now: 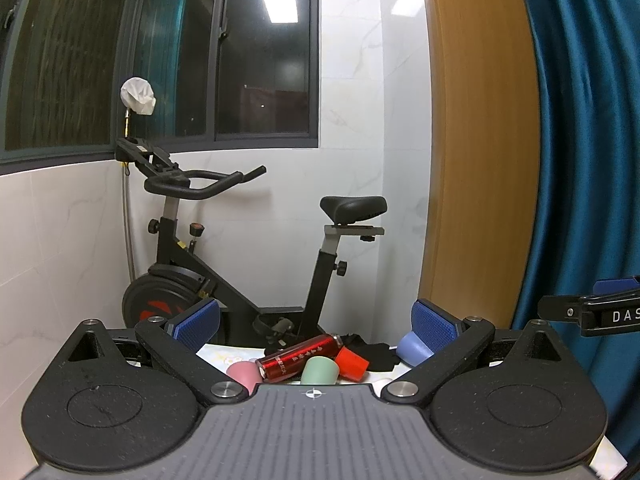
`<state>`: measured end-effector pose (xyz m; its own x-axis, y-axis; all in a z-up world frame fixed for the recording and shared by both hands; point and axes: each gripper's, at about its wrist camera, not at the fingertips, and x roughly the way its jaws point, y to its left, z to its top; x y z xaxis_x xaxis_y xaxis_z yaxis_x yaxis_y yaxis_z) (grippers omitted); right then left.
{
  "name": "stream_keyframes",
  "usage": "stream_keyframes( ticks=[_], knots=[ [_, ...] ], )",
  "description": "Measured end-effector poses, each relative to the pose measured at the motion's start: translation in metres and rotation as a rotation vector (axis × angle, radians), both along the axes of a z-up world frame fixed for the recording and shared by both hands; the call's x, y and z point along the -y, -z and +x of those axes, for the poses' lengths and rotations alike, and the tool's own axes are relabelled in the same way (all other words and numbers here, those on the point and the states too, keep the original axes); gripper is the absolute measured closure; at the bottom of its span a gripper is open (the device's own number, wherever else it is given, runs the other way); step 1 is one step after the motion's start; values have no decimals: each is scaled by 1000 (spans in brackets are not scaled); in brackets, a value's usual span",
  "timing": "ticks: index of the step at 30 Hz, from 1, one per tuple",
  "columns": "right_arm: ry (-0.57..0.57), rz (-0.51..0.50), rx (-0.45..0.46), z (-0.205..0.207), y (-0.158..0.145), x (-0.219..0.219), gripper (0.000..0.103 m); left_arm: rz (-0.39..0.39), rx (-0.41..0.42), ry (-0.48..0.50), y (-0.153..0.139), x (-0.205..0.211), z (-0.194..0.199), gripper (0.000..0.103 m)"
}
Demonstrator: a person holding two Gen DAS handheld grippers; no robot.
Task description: Flip cup upright
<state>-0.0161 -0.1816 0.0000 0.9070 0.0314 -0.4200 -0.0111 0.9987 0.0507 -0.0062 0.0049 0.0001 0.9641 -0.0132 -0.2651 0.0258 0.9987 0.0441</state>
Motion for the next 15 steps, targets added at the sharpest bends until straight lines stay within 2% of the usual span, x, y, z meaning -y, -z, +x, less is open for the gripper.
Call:
stream_keyframes(
  ticks=[15],
  knots=[
    [0,0,4,-2,-2,0,0,1,10,1,1,1,-3,0]
  ],
)
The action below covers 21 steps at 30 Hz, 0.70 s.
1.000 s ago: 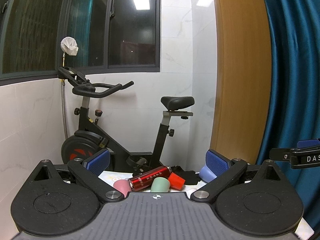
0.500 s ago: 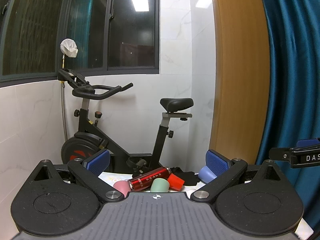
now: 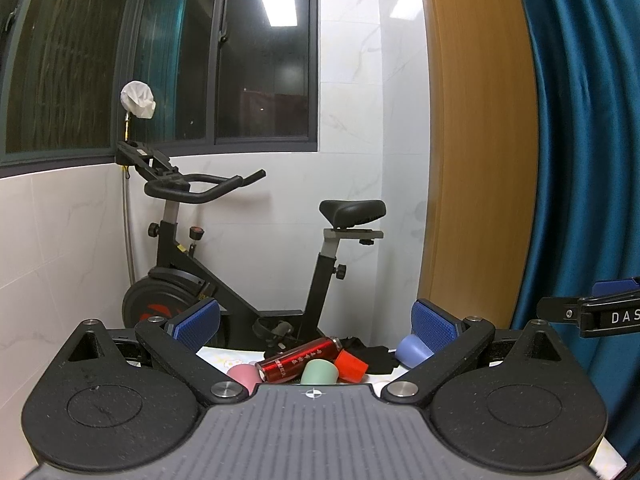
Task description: Flip cup upright
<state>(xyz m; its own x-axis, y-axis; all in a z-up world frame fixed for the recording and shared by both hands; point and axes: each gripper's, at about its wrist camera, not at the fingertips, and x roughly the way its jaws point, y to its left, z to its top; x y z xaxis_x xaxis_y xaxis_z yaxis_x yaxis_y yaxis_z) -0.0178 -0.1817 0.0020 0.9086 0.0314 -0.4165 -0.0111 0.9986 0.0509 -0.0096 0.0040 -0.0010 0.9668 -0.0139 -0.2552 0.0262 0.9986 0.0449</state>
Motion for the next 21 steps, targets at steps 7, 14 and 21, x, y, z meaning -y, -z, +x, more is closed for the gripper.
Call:
stream_keyframes(
  ticks=[7,14,21],
  knots=[
    [0,1,1,2,2,0,0,0,-1,-1,0,0,0,0],
    [-4,60,8,1,0,4,0,-33,-74,-45,10,-7,11,0],
    [55,94,29,22,39,35,0,-185,-340,-115,69,-51,41,1]
  ],
)
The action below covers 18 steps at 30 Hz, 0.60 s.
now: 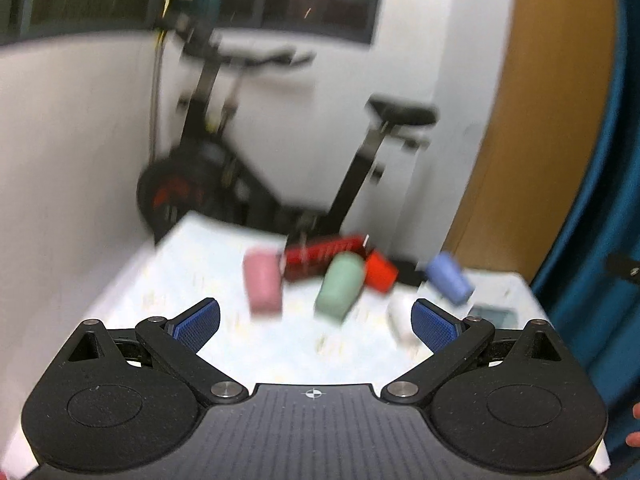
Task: Flip cup upright
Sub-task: 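Move the right tool to the blue cup and close its fingers on it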
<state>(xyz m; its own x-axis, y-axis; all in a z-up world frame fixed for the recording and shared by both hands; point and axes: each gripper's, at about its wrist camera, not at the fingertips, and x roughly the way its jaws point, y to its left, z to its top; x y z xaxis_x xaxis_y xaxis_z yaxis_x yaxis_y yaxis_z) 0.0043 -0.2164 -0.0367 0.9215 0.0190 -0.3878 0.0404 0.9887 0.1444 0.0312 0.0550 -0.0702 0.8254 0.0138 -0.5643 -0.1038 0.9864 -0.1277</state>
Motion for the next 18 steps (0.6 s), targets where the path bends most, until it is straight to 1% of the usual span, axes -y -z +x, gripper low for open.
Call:
stream_keyframes(
  ticks=[1,3,5,6,9,12,13,15,17,18],
  knots=[
    [8,-6,-1,5,9,5,0,-20,-30,-29,11,-7,3,1],
    [-11,20,-25,18,25,15,0,-38,-58,-77,24,-20,6,1],
    [-31,75,-63,36,41,27,0,-58,-68,-126,35,-32,11,2],
    [-47,79,-73,45,46,32,0,-70,-72,-145,37,-36,13,2],
    [-55,37,-91,79,60,44,0,-116,-87,-184,49,-47,24,2],
    [-44,-39,-133,123,77,52,0,-150,-113,-218,59,-44,41,2],
    [-51,-50,-152,138,83,56,0,-165,-130,-225,63,-41,46,2],
    [-78,-54,-214,178,100,62,0,-219,-172,-227,74,-39,60,2],
    [-111,-47,-311,223,120,64,0,-282,-227,-229,88,-39,74,2],
    [-124,-44,-344,242,131,64,0,-304,-251,-230,95,-39,78,2]
  ],
)
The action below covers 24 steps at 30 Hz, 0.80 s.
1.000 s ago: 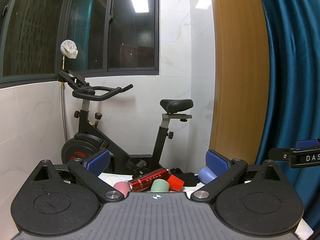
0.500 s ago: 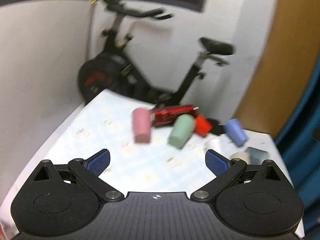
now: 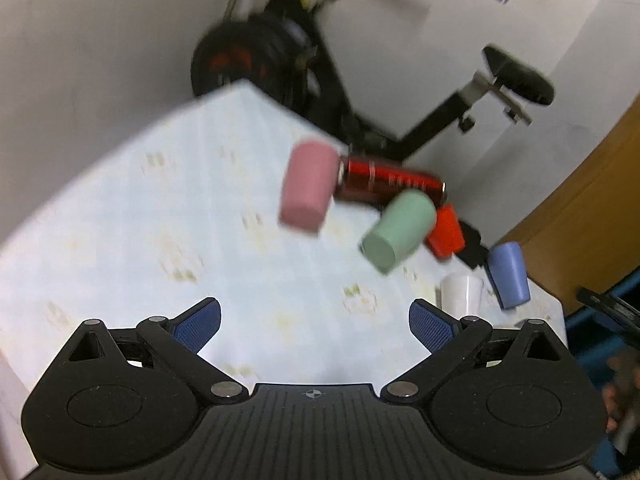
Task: Flip cup upright
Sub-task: 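Move the right tool to the blue cup and close its fingers on it, then lift the blue cup with the right tool and carry it toward the left tool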
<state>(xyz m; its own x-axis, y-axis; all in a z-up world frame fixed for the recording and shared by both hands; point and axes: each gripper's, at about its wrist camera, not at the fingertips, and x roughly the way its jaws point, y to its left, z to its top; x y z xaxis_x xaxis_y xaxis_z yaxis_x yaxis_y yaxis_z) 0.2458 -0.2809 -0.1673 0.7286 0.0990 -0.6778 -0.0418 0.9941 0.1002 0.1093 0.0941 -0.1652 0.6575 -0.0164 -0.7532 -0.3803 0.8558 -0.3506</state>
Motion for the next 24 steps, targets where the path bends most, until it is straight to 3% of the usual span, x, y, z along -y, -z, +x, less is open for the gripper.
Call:
stream_keyframes(
  ticks=[6,9,13,17,24],
  knots=[
    [-30,-145,-121,95,67,-18,3,-33,-93,-19,37,-3,24,3],
    [-64,-181,-180,130,96,-29,14,-47,-117,-49,48,-10,33,3],
    [-87,-182,-245,158,123,-38,18,-49,-136,-66,54,-15,40,7],
    [-82,-172,-301,172,141,-41,40,-51,-152,-59,58,-15,45,8],
    [-25,-106,-263,154,126,-34,42,-25,-125,-48,51,-13,43,8]
  ],
)
